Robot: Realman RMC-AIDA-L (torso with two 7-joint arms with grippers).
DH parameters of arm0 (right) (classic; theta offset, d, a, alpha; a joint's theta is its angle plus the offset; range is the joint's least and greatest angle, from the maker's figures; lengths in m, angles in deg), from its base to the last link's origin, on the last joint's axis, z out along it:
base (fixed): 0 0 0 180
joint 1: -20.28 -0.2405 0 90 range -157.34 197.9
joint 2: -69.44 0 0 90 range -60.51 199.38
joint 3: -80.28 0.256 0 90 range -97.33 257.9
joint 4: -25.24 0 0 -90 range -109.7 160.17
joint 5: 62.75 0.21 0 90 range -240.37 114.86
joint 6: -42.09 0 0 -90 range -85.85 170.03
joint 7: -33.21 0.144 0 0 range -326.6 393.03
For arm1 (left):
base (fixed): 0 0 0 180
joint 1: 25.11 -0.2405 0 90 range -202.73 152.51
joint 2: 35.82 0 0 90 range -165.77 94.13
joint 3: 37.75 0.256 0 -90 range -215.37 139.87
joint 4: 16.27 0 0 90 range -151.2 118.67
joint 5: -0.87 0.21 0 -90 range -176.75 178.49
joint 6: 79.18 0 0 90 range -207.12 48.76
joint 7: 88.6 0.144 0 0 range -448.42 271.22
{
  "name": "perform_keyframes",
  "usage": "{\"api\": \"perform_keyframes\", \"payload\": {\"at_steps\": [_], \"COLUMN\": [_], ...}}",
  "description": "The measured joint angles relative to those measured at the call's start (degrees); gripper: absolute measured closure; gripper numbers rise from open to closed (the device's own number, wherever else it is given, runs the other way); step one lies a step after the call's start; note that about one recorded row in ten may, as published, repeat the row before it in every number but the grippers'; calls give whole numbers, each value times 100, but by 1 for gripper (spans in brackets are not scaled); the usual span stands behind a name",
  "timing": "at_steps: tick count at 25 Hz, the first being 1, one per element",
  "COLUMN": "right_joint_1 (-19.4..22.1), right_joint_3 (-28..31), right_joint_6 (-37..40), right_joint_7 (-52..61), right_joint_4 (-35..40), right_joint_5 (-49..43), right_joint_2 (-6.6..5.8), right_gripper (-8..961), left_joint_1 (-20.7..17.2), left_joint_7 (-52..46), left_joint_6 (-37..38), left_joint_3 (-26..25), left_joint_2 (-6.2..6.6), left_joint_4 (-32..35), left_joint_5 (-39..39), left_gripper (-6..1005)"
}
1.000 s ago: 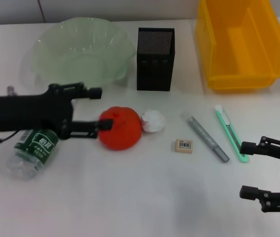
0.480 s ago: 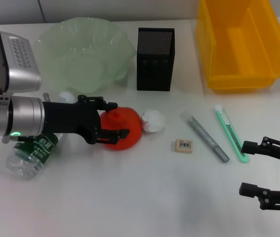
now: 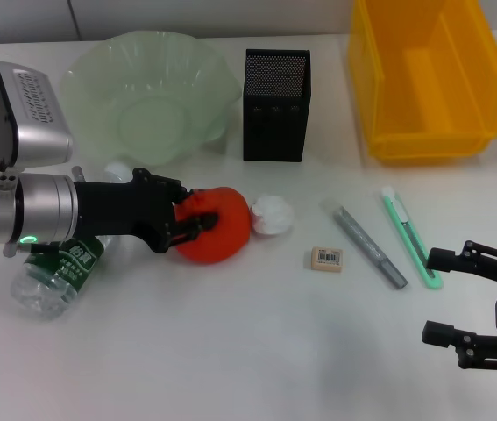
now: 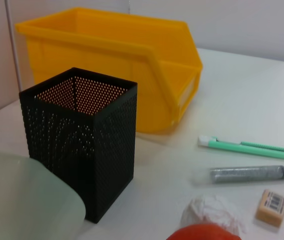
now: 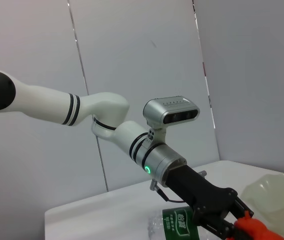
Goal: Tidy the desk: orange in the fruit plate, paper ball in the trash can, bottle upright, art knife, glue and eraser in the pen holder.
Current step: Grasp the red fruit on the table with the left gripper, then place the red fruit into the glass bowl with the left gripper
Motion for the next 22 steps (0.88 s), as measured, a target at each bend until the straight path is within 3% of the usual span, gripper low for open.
{"api": "perform_keyframes", "payload": {"at_steps": [5,7,8,9,10,14,18,21,22], "right_joint_1": [2,2,-3,-3,-9,-48,-128,-152,-164], "right_joint_3": [0,0,1,1,0,0,0,0,0], "right_joint_6": [-5,-5,-6,-6,-5,-17,-82,-124,-145], "right_joint_7": [0,0,0,0,0,0,-73,-129,-140], "right_joint_4": [0,-1,-10,-10,-24,-87,-277,-337,-355], "right_joint_5": [0,0,0,0,0,50,62,66,68], "right_joint_2": [0,0,0,0,0,0,6,7,8], "right_gripper": [122,122,122,122,122,121,121,122,122], "left_joint_1": [-86,-224,-432,-432,-575,-610,-229,-141,-115], "left_joint_7": [-24,15,74,74,230,489,495,553,595], "left_joint_6": [400,759,1008,1008,990,621,-408,-566,-599], "left_joint_3": [-107,-328,-795,-795,-1117,-1164,-1168,-1184,-1185], "left_joint_2": [24,47,53,53,34,26,-1,8,13], "left_joint_4": [102,210,325,325,307,140,-482,-765,-873], "left_joint_5": [-454,-996,-1794,-1794,-2564,-3285,-3676,-3934,-4067], "left_gripper": [621,703,719,734,750,747,745,743,680]}}
